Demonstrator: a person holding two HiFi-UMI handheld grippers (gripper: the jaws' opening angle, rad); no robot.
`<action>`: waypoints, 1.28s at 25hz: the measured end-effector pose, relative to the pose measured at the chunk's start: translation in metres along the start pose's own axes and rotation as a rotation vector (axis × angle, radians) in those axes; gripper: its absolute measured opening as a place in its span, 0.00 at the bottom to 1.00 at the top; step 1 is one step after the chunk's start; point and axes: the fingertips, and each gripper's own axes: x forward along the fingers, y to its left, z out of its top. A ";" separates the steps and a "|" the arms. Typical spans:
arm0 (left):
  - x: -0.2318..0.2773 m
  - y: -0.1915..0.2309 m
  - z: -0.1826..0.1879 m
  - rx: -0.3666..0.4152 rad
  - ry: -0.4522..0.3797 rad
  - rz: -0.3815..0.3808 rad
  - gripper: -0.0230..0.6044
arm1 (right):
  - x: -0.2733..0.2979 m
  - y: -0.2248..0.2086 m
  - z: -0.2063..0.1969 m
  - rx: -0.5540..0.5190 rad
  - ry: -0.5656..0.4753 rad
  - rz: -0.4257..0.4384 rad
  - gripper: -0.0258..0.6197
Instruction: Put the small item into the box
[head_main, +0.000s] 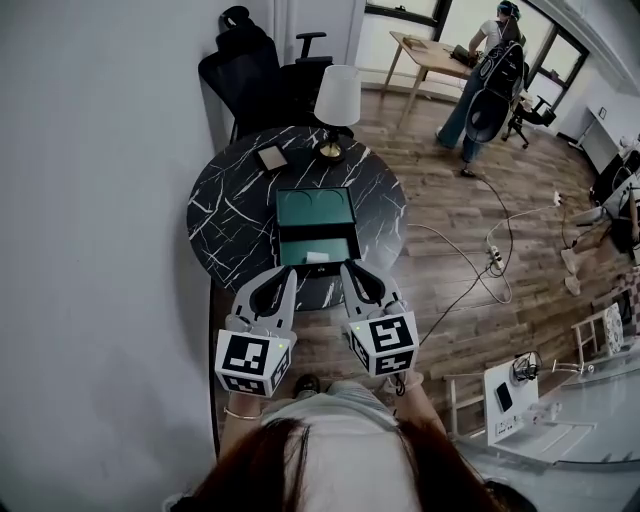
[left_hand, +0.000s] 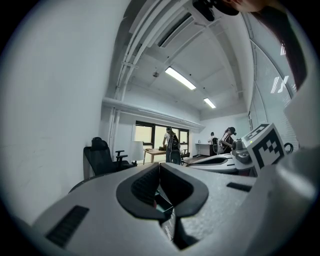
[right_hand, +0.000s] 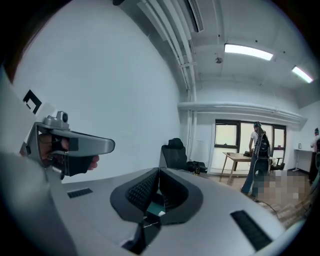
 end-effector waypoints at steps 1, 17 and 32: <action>0.000 -0.002 0.001 0.000 0.000 0.004 0.05 | -0.003 0.000 0.002 0.004 -0.005 0.007 0.08; 0.001 -0.065 0.014 -0.007 0.012 0.033 0.05 | -0.068 -0.023 0.021 0.016 -0.065 0.063 0.08; 0.000 -0.119 0.016 0.017 0.055 0.061 0.05 | -0.115 -0.045 0.019 0.041 -0.079 0.133 0.08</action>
